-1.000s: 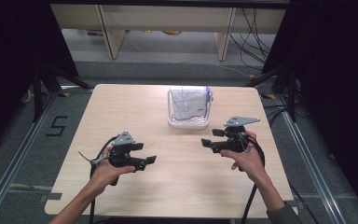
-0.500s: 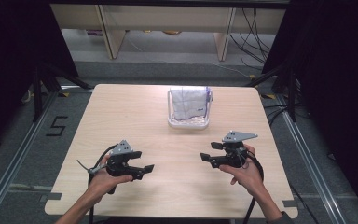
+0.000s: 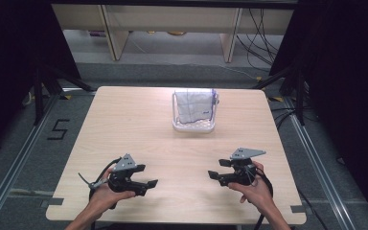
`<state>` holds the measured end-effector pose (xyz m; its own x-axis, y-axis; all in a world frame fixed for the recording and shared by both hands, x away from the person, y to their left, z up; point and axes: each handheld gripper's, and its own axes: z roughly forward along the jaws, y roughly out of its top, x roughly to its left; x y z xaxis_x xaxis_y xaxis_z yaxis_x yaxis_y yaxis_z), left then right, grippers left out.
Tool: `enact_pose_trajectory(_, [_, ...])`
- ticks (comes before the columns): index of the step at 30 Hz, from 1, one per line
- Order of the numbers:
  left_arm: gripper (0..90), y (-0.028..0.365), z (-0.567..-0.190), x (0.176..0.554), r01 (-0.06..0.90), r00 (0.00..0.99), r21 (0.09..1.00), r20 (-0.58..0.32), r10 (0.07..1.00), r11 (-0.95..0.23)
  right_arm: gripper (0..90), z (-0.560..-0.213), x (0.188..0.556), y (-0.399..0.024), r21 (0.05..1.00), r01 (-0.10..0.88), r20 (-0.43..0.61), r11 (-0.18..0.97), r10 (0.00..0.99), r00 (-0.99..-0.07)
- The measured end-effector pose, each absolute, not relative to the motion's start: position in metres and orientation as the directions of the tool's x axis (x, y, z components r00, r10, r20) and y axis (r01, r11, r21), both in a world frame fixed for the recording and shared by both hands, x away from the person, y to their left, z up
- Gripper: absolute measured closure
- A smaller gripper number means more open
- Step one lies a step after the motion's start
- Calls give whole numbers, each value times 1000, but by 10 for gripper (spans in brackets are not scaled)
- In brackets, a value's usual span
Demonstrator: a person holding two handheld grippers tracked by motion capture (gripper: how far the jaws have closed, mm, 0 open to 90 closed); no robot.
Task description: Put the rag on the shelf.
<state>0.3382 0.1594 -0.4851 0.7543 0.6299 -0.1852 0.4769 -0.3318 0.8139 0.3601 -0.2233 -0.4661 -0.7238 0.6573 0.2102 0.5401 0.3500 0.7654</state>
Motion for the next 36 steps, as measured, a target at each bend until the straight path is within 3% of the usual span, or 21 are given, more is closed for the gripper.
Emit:
enact_pose_trajectory(6, [223,160,-490,329,470,754,813,-167,636,-344,312,-472,347,-227,734,578,234,357,665,-709])
enact_pose_trajectory(21, [210,163,-508,309,482,754,795,-164,636,-368,282,-492,322,-228,667,559,136,492,657,-741])
enact_pose_trajectory(36, [196,161,-509,307,483,752,794,-161,639,-369,245,-493,321,-228,675,548,137,494,646,-751])
